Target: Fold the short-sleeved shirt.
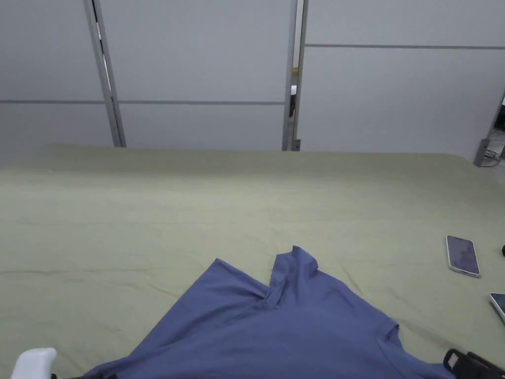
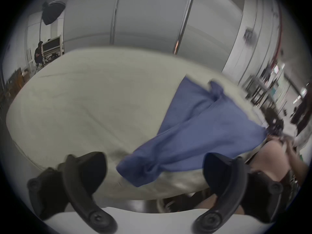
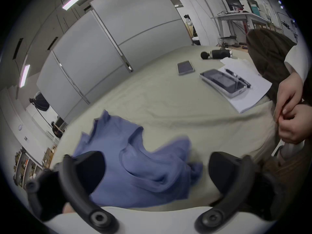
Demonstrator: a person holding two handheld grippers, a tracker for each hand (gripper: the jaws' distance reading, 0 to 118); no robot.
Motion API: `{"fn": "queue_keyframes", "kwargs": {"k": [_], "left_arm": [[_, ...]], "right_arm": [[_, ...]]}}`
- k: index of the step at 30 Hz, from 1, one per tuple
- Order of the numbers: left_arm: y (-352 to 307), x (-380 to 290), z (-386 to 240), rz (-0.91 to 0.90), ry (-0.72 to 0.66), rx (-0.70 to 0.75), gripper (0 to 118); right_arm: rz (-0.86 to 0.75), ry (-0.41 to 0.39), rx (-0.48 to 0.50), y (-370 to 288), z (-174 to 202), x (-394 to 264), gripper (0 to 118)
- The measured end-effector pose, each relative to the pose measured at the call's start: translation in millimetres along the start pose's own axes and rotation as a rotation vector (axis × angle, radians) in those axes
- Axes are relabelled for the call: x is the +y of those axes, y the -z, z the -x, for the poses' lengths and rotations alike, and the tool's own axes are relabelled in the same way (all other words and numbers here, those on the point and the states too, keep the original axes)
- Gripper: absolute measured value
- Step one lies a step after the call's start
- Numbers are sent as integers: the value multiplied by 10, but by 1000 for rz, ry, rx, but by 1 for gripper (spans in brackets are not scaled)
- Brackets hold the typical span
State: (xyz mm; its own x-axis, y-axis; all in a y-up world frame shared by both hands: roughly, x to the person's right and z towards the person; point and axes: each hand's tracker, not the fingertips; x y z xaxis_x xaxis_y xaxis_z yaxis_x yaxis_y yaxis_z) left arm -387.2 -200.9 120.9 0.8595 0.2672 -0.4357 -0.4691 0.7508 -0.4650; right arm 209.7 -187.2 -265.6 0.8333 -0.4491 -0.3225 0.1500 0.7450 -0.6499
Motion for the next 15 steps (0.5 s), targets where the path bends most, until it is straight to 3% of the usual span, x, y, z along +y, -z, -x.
{"fn": "queue_keyframes", "kwargs": {"k": [2, 4, 6, 9, 10, 11, 12, 13, 15], "left_arm": [[-249, 170, -49, -95, -39, 11, 118], [-615, 335, -126, -216, -37, 59, 118], [-959, 488, -275, -332, 7, 81, 118], [-1443, 539, -668, -431, 96, 135, 117], [-1511, 520, -734, -479, 125, 150, 101], [-1635, 459, -838, -529, 149, 168, 61], [-1626, 460, -879, -506, 136, 193, 0], [-1596, 435, -881, -498, 88, 217, 0], [-1527, 379, -855, -433, 88, 147, 0]], "right_arm": [[-83, -9, 45, -310, 113, 184, 118], [-129, -145, 29, -607, 421, 441, 118], [-250, -364, -17, -984, 787, 573, 118], [-367, -519, 36, -1297, 1027, 591, 118], [-371, -514, 26, -1345, 1115, 575, 113], [-390, -514, 44, -1387, 1187, 540, 98], [-412, -539, 43, -1428, 1288, 511, 38], [-411, -556, 7, -1391, 1367, 464, 4], [-415, -583, 18, -1347, 1453, 378, 4]]}}
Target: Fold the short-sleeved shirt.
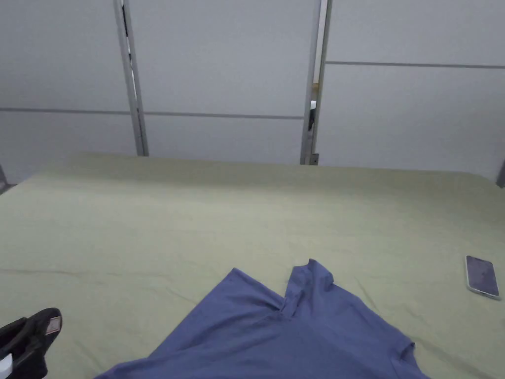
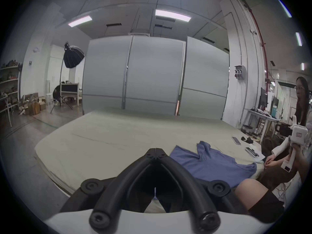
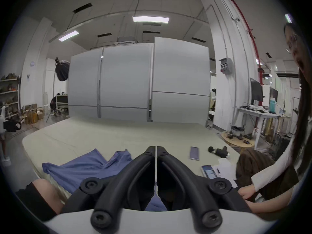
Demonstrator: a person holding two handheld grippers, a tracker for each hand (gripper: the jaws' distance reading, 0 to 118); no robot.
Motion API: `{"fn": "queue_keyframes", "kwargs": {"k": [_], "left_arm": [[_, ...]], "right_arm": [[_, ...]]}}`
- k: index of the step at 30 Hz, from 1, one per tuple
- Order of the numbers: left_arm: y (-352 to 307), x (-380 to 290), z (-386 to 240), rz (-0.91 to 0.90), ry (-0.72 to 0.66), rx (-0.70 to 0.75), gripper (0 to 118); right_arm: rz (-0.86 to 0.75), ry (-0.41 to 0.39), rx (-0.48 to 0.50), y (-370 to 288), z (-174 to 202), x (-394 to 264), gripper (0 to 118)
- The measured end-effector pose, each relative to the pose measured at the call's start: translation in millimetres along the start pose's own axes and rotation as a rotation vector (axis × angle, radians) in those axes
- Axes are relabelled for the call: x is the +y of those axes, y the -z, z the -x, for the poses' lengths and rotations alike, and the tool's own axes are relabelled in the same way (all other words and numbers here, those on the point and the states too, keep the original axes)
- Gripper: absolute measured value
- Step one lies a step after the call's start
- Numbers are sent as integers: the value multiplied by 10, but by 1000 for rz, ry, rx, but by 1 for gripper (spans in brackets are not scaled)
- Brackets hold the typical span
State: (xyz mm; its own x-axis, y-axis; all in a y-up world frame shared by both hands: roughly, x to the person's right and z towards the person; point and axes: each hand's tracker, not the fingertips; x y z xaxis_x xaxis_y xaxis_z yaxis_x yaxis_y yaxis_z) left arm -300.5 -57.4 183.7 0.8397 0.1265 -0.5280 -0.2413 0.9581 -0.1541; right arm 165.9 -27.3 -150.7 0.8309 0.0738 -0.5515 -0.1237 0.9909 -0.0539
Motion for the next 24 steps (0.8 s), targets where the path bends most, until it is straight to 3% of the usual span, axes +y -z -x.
{"fn": "queue_keyframes", "kwargs": {"k": [3, 6, 11, 12, 13, 14, 15, 16, 19, 23, 24], "left_arm": [[201, -184, 13, 93, 68, 33, 0], [522, -422, 215, 225, 118, 48, 0], [1097, -753, 374, 435, 50, 34, 0], [1089, -724, 274, 413, 101, 47, 16], [1168, -750, 284, 429, 107, 44, 56], [1267, -784, 301, 490, 114, 38, 108], [1382, -823, 319, 558, 126, 39, 118], [1428, -841, 301, 627, 135, 50, 118], [1616, -852, 346, 607, 121, 69, 118], [2011, -1500, 1039, 747, 116, 96, 118], [1856, -1372, 709, 799, 111, 95, 118]], "right_arm": [[108, 43, 123, 149, 129, -34, 4], [100, 12, 144, 158, 249, -71, 4], [127, 18, 186, 223, 300, -88, 4], [131, 16, 192, 231, 300, -88, 4], [134, 11, 194, 227, 316, -83, 4], [139, 5, 192, 235, 320, -81, 4], [143, 1, 193, 246, 317, -79, 4], [148, -2, 196, 257, 314, -77, 4], [158, -7, 204, 285, 321, -85, 4], [176, 17, 215, 366, 332, -118, 4], [181, 18, 216, 393, 347, -126, 4]]}}
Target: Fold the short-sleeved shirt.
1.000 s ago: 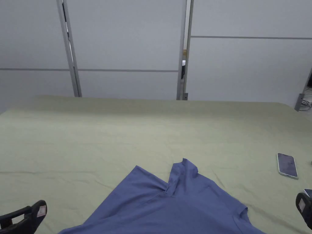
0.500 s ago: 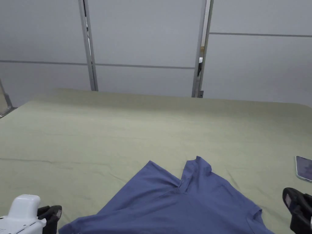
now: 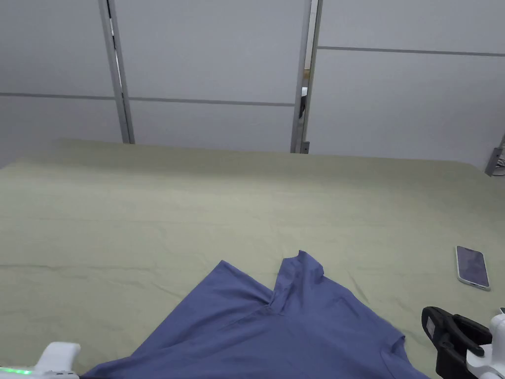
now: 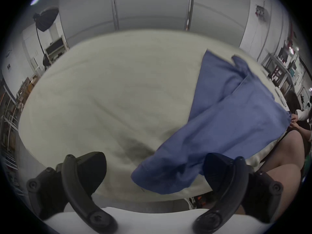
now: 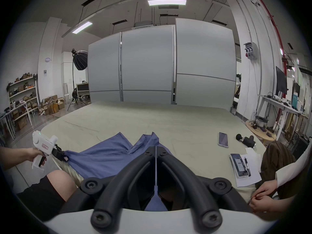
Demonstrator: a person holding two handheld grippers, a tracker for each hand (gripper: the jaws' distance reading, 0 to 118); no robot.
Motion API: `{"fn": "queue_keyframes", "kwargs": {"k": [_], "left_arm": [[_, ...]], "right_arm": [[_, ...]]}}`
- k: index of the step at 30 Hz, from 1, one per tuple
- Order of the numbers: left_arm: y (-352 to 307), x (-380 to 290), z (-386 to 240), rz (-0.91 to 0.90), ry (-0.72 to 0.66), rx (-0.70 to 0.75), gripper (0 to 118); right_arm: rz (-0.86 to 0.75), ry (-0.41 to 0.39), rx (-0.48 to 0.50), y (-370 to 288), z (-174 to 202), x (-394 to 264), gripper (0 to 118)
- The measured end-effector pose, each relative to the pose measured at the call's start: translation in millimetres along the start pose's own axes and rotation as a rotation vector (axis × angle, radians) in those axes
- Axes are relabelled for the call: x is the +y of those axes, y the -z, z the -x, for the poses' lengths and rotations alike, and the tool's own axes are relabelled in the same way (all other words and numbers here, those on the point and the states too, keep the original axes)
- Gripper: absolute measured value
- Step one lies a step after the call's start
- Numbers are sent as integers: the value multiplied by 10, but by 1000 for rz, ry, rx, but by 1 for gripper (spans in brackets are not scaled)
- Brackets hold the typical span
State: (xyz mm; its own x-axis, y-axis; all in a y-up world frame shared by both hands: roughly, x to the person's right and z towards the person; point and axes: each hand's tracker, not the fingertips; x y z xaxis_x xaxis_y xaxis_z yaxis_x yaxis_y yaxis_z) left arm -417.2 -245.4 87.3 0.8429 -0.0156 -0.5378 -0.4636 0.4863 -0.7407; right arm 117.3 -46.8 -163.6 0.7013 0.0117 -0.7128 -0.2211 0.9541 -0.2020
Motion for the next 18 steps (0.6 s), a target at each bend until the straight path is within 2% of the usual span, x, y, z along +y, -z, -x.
{"fn": "queue_keyframes", "kwargs": {"k": [1, 2, 3, 4, 6, 9, 10, 18], "left_arm": [[-46, -27, -87, -10, -5, -28, 114], [-64, -117, -178, 3, -58, -117, 99], [-131, -157, -239, -46, -44, -100, 90], [-82, -146, -159, -71, -55, -122, 75], [-73, -143, -172, -70, -126, -290, 13], [-296, -116, -473, -119, -48, -195, 11], [-347, -62, -453, -195, 34, -87, 10], [-378, 51, -228, -205, -12, -109, 10]], "right_arm": [[4, 0, 1, 24, 10, -7, 4], [12, -3, 5, 60, 21, -13, 4], [21, -6, 10, 103, 34, -17, 4], [30, -8, 14, 147, 47, -24, 4], [52, -11, 37, 264, 80, -45, 4], [91, -17, 62, 486, 130, -59, 4], [105, -13, 78, 559, 139, -54, 4], [222, -46, 151, 1461, 201, 255, 4]]}}
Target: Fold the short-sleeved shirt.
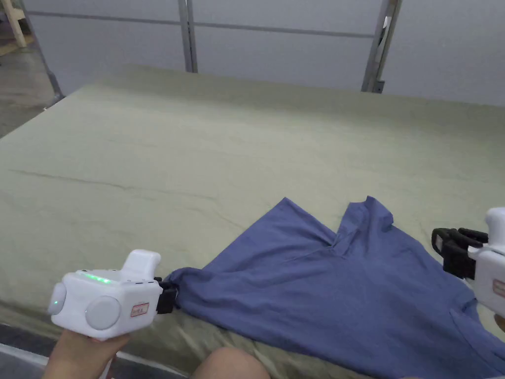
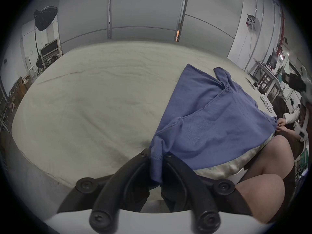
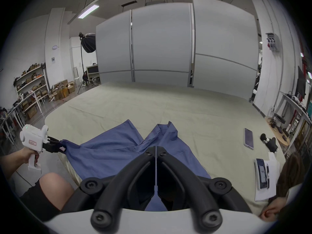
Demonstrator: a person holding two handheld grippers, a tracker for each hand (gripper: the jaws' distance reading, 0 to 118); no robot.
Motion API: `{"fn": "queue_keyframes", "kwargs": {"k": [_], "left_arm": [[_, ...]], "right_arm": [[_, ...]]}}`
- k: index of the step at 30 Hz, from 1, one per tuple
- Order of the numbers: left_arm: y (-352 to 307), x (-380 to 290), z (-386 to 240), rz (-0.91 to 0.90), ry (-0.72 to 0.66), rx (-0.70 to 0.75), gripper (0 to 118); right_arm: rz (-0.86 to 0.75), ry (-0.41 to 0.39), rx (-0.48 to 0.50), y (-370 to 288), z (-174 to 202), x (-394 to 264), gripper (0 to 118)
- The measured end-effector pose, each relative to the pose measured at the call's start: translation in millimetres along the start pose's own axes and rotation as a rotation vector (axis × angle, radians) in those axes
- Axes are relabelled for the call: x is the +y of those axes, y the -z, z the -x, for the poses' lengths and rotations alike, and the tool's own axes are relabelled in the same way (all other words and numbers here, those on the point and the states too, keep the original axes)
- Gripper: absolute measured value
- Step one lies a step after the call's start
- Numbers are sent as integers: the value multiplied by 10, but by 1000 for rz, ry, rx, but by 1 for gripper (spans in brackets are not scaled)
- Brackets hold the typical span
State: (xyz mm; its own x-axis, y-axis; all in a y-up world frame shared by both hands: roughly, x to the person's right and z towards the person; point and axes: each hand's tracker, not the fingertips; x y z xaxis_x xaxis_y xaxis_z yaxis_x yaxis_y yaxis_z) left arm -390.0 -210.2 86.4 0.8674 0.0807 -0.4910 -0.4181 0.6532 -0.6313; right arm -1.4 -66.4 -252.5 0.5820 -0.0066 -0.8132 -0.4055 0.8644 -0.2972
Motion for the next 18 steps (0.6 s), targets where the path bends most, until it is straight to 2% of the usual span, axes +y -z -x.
{"fn": "queue_keyframes", "kwargs": {"k": [2, 3, 5, 6, 7, 8, 9, 12, 18], "left_arm": [[-48, 28, -39, 0, 0, -2, 10], [-61, 40, -51, 0, 0, -5, 10], [-84, 62, -69, -8, 4, -7, 10], [-157, 103, -153, -8, 4, -11, 10], [-201, 126, -208, -10, 5, -15, 10], [-208, 136, -230, -5, 3, -21, 10], [-213, 144, -254, -5, 5, -19, 10], [-140, 167, -149, 10, 0, -22, 10], [-74, 231, -156, 26, -10, -44, 10]], "right_arm": [[67, -1, 12, 338, -86, 175, 8], [94, -7, 23, 540, -119, 275, 36], [165, 2, 52, 966, -218, 421, 110], [235, 32, 79, 1241, -275, 493, 118], [286, 51, 75, 1518, -372, 493, 118], [267, 57, 61, 1743, -430, 496, 118], [319, 75, 83, 2000, -472, 532, 118], [425, 79, 10, 2625, -569, 540, 118], [508, 100, -59, 3373, -844, 219, 118]]}}
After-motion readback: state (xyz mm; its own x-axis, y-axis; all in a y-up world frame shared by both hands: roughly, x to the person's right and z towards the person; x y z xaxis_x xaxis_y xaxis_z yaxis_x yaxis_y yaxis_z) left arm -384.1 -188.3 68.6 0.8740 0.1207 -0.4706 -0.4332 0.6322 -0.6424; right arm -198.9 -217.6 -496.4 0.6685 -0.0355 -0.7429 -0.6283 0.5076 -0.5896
